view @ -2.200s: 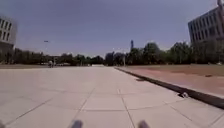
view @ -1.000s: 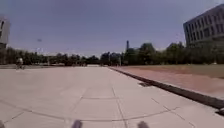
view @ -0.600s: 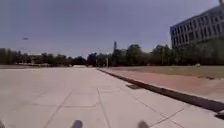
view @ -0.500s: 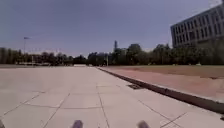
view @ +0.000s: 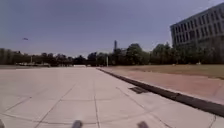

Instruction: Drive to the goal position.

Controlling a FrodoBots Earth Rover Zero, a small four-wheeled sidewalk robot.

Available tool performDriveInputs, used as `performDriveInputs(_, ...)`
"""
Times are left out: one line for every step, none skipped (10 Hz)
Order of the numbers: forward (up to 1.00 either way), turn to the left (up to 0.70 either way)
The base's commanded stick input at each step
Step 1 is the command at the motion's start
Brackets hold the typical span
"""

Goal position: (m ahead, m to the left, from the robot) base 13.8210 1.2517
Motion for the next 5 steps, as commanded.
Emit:
performDriveInputs(0.85, 0.0)
performDriveInputs(0.85, 0.0)
performDriveInputs(0.85, 0.0)
performDriveInputs(0.85, 0.0)
performDriveInputs(0.85, 0.14)
